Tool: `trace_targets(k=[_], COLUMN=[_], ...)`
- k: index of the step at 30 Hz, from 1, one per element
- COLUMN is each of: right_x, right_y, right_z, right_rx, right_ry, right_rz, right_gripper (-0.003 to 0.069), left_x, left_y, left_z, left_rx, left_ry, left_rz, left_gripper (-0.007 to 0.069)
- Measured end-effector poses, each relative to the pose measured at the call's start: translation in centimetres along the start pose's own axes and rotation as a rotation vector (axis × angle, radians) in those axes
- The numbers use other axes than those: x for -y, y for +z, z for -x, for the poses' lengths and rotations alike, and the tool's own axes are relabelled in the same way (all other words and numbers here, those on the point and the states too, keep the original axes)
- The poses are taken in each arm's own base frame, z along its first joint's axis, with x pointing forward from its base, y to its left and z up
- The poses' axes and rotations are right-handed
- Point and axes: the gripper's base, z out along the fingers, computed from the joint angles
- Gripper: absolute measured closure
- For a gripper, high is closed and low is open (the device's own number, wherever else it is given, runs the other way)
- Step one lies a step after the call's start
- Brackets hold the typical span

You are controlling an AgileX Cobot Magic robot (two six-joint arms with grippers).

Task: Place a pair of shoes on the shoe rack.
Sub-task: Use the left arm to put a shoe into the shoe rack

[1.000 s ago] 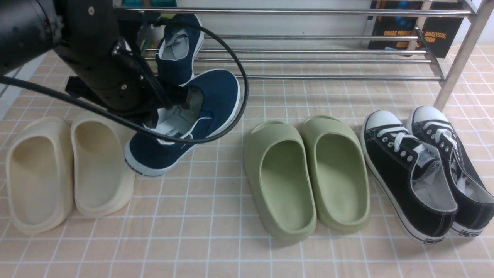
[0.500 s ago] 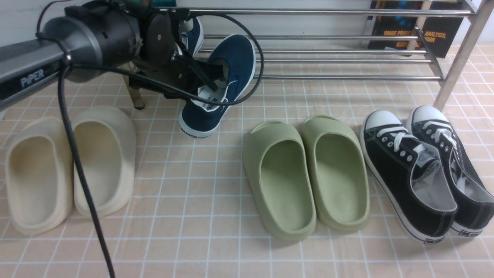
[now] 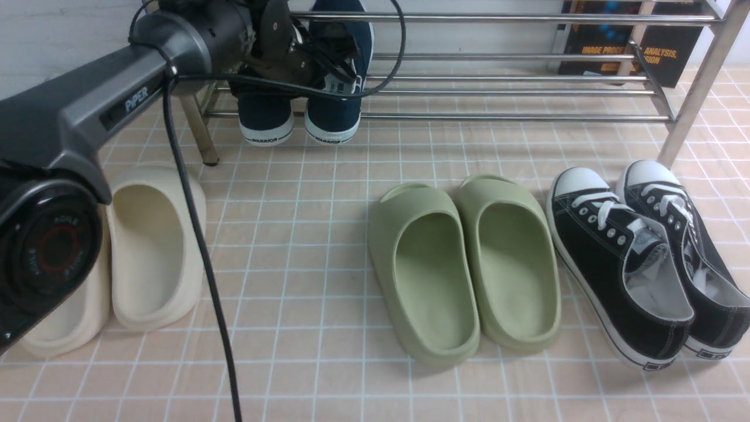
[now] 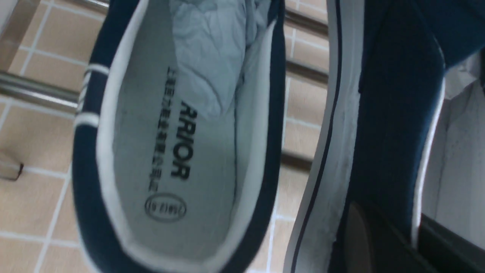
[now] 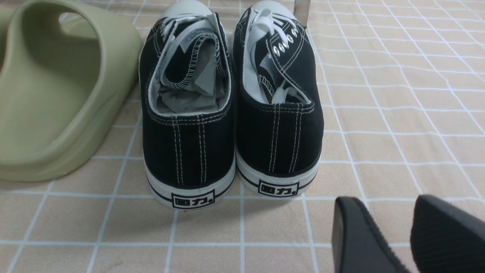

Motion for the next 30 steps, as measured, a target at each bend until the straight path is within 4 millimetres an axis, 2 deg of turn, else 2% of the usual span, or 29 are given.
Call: trace_targets(k=[4, 7, 12, 15, 18, 21, 22, 24, 27, 30], right_x=[0.0, 0.0, 0.0, 0.0, 0.0, 0.0, 0.0, 0.0, 0.0, 0.0], right_y=[0.0, 0.0, 0.0, 0.0, 0.0, 0.0, 0.0, 0.0, 0.0, 0.0], right_z=[0.0, 0.0, 0.0, 0.0, 0.0, 0.0, 0.0, 0.0, 0.0, 0.0], right_rx=[0.0, 0.0, 0.0, 0.0, 0.0, 0.0, 0.0, 0.0, 0.0, 0.0], right_ry=[0.0, 0.0, 0.0, 0.0, 0.0, 0.0, 0.0, 0.0, 0.0, 0.0], right_rz=[0.0, 0.0, 0.0, 0.0, 0.0, 0.0, 0.0, 0.0, 0.0, 0.0], right_gripper=[0.0421, 0.0421, 0.0421, 0.0421, 0.0421, 0.0421, 0.0421, 0.0421, 0.0421, 0.0421], left_x=[-0.2, -0.5, -0.3, -0.3, -0.3, -0.3, -0.3, -0.6, -0.9, -1.2], left_y=[0.8, 1.3, 1.2, 0.5, -1.2, -3.9, -5.9, -8.1, -9.7, -9.3], left_z=[-0.1, -0.2, 0.6, 1.0, 1.6, 2.7, 3.4, 3.8, 3.6, 1.7], left_rx=[0.016, 0.042, 0.109, 0.115, 0.101, 0.09, 0.076, 0.037, -0.057, -0.206], left_ry=[0.004, -0.002, -0.011, -0.01, 0.01, 0.067, 0.127, 0.206, 0.305, 0.398], left_rz=[0.018, 0.036, 0.027, 0.036, 0.068, 0.107, 0.137, 0.184, 0.222, 0.191], left_gripper=[0.058, 0.054, 0.0407, 0.0315, 0.0288, 0.0295, 0.0316, 0.0359, 0.0439, 0.0555])
